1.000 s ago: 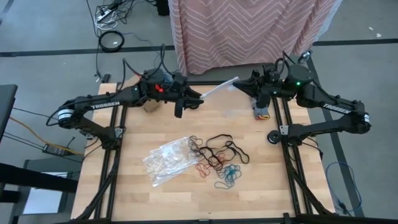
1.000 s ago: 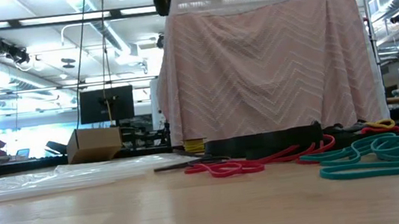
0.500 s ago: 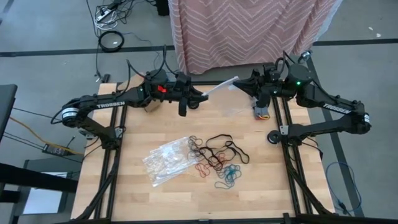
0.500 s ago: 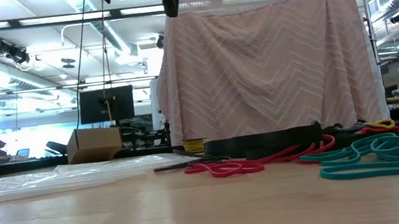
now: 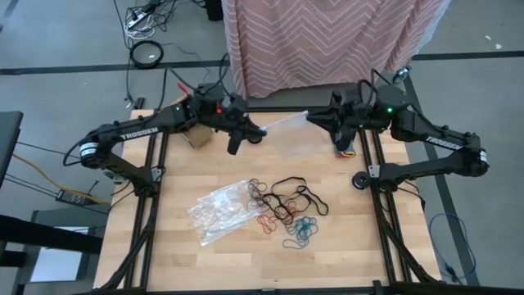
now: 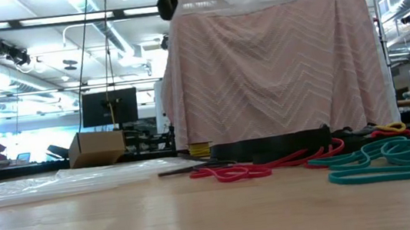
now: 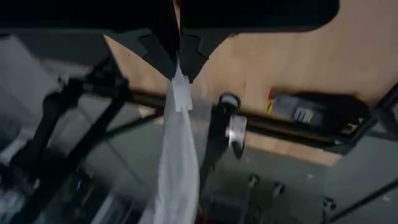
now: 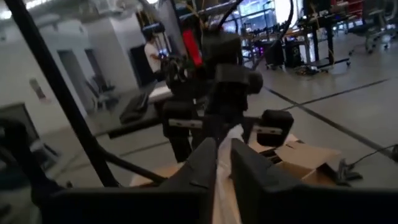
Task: Sort rubber bands
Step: Open the transparent zip bag
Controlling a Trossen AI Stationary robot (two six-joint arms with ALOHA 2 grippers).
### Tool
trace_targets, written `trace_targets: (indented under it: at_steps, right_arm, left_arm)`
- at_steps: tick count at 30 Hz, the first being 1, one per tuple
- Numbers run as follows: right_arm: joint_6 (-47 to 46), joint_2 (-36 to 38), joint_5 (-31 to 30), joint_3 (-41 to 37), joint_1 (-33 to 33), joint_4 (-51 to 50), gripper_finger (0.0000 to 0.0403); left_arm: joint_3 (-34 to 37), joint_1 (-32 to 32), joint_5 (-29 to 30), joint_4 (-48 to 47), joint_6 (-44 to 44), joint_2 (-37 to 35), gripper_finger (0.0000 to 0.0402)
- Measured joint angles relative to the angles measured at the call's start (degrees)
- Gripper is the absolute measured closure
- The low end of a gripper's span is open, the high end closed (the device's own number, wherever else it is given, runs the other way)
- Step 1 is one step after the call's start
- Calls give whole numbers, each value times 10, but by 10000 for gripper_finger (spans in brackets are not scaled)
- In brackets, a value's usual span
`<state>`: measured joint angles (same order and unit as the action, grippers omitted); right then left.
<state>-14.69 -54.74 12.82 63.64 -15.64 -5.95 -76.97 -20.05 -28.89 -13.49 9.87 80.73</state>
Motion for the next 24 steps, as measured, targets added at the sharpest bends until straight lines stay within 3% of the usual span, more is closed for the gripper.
trace_targets:
  at_steps: [6,9,16,20,24]
  right_arm:
    - [35,-13,9,0,0,-30,265]
    - [37,-22,11,1,0,-24,244]
    - [41,-97,58,15,14,-28,247]
    - [85,-152,71,75,18,-56,254]
    - [141,-201,85,148,18,-145,257]
  left_arm:
    - [-64,0,35,-172,-86,0,400]
    - [-89,0,58,-214,-116,0,400]
    - [-122,1,39,-229,-142,23,401]
    - [-130,3,24,-308,-161,56,401]
    - [-139,11,30,-383,-189,82,401]
